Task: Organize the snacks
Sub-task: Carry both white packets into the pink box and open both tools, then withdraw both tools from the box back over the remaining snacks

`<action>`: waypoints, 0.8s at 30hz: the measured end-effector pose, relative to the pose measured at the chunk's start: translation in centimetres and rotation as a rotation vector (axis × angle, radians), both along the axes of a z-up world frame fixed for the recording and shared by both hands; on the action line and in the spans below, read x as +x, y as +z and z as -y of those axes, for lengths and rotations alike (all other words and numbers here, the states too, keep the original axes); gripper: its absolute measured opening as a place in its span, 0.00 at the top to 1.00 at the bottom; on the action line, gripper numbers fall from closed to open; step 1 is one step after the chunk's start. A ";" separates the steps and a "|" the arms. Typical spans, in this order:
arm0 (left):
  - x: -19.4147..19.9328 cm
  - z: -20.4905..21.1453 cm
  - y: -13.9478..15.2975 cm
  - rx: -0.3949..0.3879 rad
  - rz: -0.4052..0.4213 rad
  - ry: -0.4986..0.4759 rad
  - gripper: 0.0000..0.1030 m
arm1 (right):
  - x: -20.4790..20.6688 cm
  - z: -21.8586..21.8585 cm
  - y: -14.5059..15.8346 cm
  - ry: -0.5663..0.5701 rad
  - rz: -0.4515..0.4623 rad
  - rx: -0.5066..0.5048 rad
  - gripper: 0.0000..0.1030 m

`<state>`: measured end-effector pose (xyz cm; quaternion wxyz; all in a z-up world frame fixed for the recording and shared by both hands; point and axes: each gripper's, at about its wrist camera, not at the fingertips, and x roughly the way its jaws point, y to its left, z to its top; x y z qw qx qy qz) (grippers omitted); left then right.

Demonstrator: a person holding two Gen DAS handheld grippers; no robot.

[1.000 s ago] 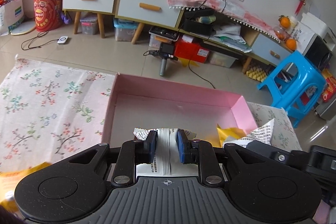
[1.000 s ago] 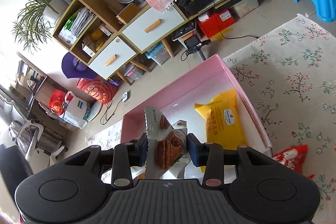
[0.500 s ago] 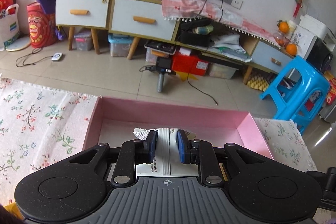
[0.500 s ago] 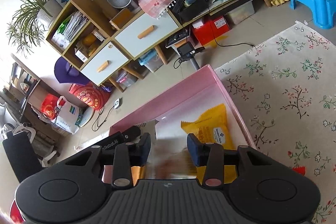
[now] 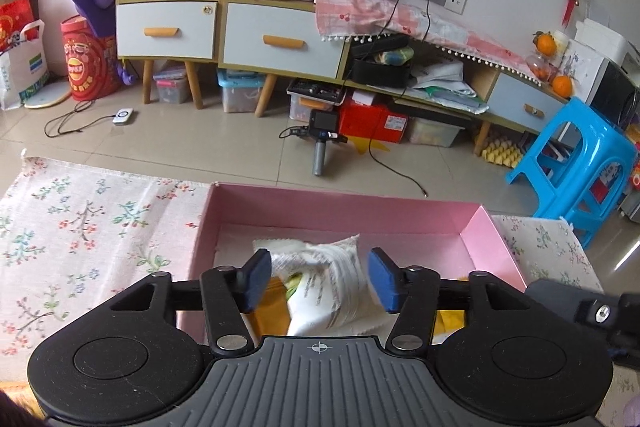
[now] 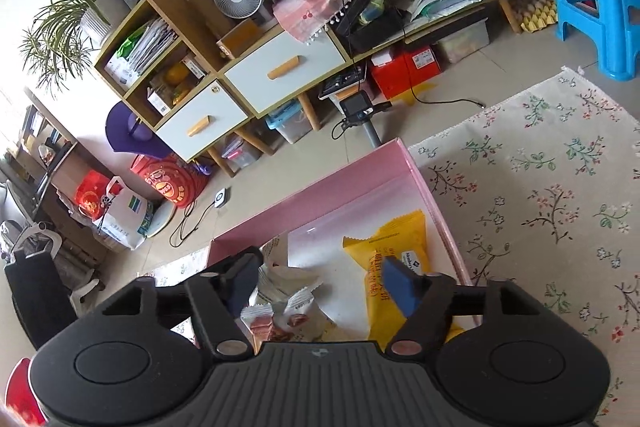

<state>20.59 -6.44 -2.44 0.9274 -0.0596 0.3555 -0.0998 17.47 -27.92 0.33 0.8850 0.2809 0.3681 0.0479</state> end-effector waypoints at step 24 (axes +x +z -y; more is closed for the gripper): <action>-8.6 -4.8 2.4 0.037 -0.063 -0.029 0.12 | -5.0 -1.3 2.4 0.116 0.029 -0.139 0.20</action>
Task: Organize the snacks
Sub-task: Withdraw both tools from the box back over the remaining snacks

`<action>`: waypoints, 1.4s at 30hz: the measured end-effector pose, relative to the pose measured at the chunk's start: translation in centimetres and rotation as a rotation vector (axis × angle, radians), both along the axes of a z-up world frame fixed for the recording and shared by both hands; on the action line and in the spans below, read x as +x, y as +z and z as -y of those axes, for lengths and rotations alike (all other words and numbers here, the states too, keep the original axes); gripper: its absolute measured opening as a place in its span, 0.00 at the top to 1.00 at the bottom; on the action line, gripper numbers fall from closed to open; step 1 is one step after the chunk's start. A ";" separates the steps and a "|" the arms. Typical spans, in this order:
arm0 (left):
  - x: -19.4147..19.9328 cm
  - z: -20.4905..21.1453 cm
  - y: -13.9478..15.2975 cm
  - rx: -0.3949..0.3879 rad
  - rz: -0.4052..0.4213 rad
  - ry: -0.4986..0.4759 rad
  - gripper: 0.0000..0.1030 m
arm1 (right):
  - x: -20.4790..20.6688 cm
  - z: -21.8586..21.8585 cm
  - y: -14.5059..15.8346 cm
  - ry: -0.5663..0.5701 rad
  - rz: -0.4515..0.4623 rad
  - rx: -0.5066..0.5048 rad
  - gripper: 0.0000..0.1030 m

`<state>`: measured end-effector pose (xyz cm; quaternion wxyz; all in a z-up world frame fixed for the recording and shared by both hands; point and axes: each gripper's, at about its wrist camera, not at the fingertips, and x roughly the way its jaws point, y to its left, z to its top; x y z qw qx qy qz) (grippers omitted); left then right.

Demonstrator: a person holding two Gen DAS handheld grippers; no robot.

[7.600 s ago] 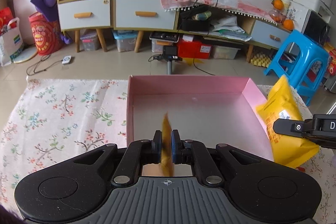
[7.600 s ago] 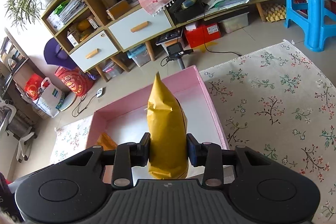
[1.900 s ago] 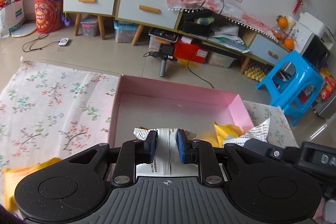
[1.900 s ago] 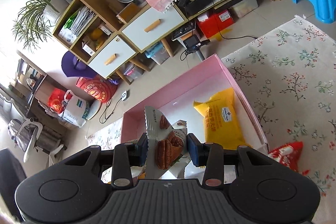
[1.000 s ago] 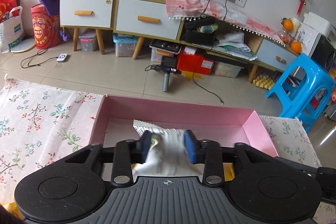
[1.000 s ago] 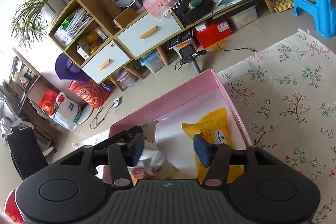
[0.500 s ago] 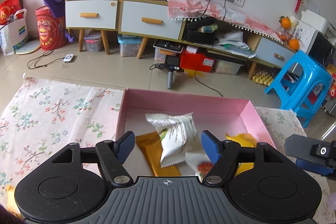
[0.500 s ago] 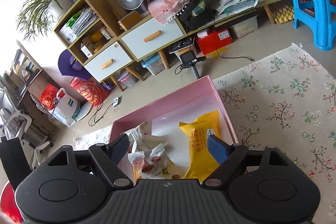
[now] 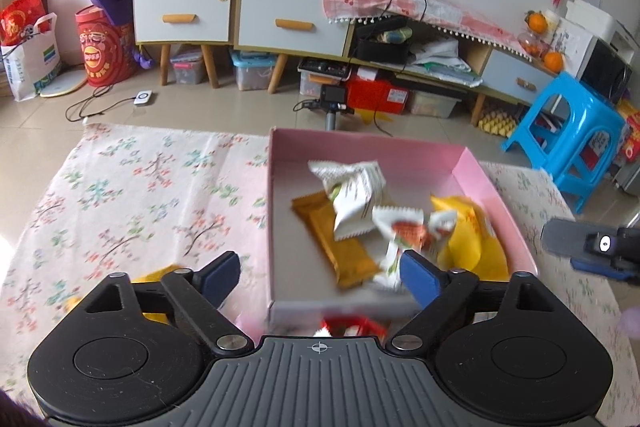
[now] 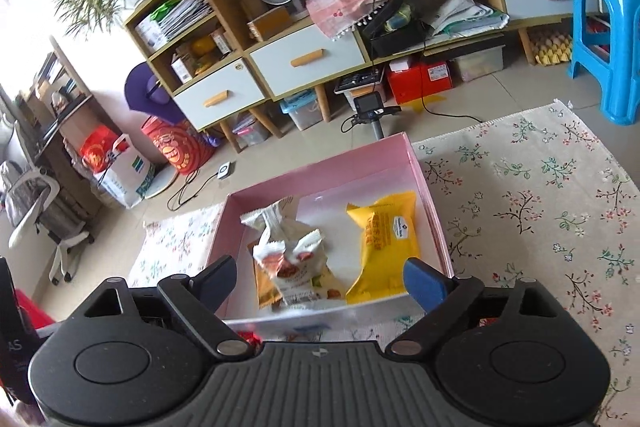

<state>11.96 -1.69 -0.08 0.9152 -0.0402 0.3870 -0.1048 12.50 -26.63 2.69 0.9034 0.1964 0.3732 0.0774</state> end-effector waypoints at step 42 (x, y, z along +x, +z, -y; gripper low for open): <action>-12.4 -3.8 -8.1 0.129 0.061 -0.401 0.04 | -11.9 -4.4 -7.2 0.442 0.072 -0.467 0.09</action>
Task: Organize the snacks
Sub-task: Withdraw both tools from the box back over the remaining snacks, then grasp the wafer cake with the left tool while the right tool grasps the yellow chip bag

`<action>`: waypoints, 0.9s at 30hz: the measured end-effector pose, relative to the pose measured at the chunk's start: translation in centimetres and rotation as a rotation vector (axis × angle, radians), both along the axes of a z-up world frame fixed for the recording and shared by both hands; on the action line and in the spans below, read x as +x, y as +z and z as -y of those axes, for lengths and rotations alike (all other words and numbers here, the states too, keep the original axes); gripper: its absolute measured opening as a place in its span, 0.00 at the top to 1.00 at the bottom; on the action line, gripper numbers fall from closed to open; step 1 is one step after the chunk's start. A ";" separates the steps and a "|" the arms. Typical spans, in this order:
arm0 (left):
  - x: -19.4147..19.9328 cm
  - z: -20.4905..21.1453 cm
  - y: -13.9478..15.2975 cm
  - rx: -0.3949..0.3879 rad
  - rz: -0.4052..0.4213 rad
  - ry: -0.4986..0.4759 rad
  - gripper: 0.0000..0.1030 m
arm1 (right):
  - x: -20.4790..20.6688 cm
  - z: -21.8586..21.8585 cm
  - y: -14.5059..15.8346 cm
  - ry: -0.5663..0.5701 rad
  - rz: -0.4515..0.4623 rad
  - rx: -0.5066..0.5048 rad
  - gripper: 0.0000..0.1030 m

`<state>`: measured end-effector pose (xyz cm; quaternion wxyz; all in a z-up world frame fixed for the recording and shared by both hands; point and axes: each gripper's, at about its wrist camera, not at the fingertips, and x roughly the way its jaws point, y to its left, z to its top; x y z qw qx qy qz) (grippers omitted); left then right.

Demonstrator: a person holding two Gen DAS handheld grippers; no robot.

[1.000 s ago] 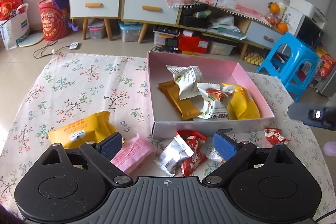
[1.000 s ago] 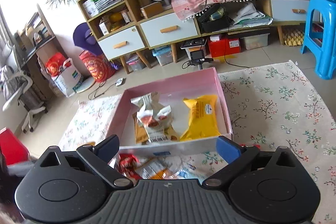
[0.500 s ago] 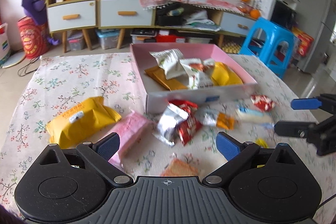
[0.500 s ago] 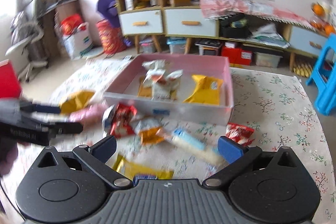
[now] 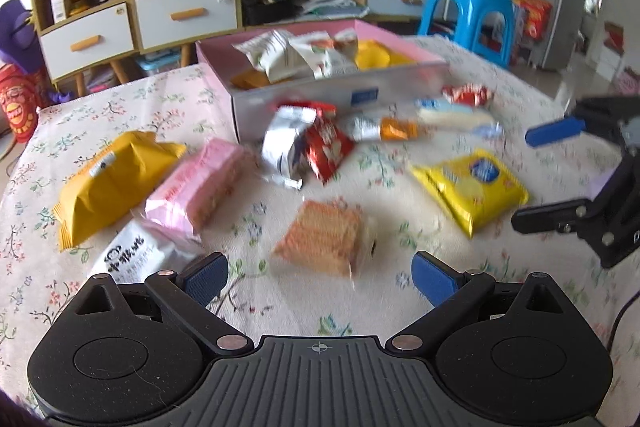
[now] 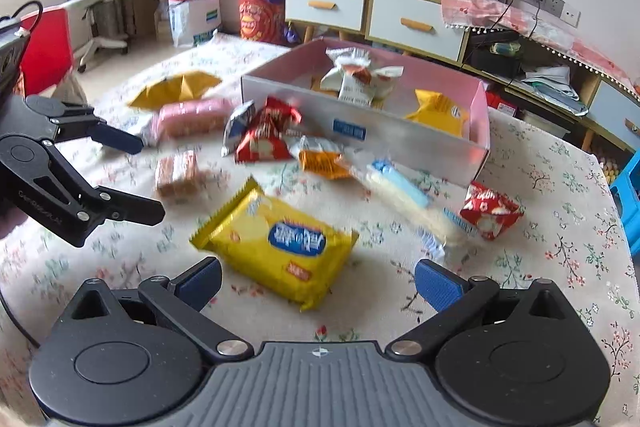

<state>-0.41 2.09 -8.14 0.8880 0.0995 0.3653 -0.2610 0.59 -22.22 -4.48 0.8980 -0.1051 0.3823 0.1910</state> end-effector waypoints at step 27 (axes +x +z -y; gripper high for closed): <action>1.4 0.9 -1.2 -0.014 0.038 -0.048 0.06 | 3.9 -0.5 -2.1 0.117 -0.067 0.056 0.09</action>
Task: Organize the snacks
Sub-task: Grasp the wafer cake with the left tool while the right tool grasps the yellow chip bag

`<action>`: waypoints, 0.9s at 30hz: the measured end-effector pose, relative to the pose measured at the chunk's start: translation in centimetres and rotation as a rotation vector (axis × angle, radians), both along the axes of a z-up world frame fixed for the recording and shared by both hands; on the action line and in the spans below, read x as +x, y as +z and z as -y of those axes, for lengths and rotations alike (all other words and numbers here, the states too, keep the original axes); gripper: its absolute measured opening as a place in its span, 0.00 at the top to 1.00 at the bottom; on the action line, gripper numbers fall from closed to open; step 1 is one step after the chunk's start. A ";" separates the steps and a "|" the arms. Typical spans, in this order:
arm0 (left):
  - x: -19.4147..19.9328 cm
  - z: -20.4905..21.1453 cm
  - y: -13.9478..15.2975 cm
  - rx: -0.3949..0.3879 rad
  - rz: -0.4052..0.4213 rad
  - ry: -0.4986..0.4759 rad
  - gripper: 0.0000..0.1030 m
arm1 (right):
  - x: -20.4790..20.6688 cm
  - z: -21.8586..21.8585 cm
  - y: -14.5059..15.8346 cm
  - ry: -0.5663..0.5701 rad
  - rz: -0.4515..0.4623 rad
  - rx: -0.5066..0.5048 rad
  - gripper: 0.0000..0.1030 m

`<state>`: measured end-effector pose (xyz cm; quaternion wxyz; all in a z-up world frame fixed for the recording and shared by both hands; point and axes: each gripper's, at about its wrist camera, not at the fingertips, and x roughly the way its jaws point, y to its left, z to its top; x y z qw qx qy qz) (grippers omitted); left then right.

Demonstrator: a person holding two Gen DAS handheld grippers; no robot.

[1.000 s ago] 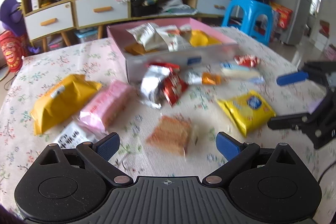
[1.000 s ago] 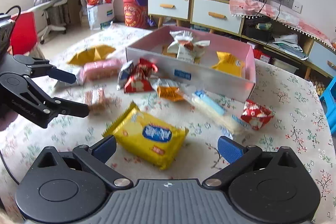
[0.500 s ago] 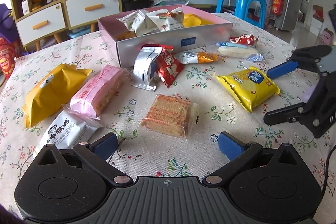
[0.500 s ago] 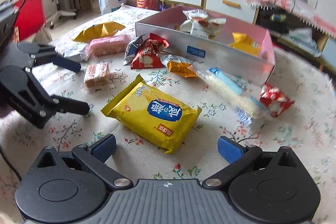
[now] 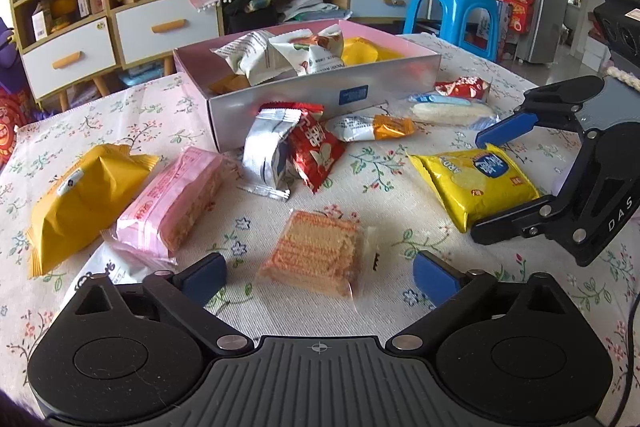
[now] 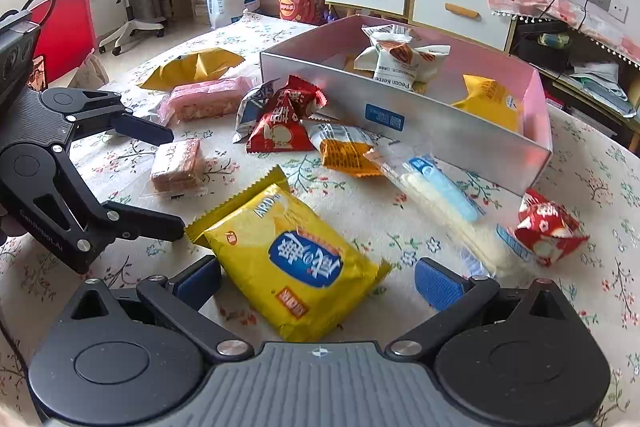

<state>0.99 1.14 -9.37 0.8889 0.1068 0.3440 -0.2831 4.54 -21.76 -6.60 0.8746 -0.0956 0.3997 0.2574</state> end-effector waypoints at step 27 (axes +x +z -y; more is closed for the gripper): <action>1.1 0.0 1.3 0.020 -0.027 0.081 0.61 | 0.0 -4.5 1.3 0.082 0.041 -0.082 0.61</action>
